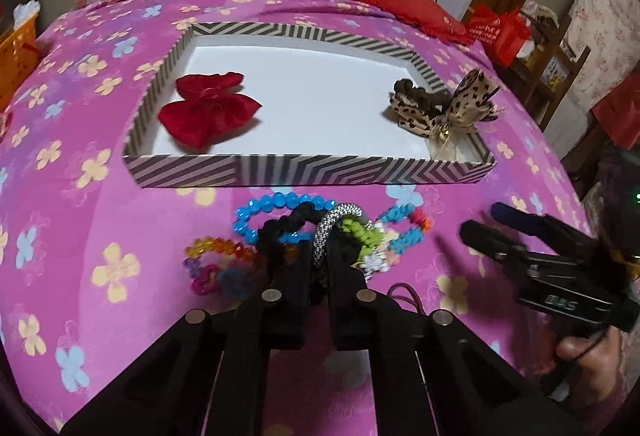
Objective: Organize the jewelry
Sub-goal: 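Grasp the silver beaded bracelet with the left tool while the right tool grasps the colorful beaded bracelet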
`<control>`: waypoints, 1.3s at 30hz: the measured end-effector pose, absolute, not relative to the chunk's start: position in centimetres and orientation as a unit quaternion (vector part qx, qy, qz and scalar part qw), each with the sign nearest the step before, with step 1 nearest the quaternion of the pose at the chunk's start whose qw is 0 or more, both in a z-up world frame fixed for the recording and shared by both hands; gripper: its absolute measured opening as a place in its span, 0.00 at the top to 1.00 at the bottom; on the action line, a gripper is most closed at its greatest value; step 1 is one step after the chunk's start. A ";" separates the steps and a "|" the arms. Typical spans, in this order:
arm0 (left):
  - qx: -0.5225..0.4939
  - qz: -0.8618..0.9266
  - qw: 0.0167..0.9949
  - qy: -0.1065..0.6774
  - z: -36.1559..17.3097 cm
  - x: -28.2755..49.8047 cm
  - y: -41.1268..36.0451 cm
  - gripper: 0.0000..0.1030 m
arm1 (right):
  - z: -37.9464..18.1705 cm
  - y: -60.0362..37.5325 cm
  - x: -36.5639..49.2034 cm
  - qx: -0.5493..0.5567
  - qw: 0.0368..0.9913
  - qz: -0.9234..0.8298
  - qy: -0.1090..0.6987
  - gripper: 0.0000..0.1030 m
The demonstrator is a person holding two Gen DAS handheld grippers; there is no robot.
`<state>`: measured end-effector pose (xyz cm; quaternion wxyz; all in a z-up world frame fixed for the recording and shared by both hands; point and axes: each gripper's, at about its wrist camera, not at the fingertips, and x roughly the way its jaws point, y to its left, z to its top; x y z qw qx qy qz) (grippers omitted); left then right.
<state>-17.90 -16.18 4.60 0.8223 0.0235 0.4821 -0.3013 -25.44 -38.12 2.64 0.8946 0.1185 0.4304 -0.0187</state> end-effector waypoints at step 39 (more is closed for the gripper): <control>-0.007 -0.292 0.828 0.478 6.3 -17.9 -13.0 1.00 | 4.0 -29.7 -24.2 -0.001 0.916 0.059 0.397 0.87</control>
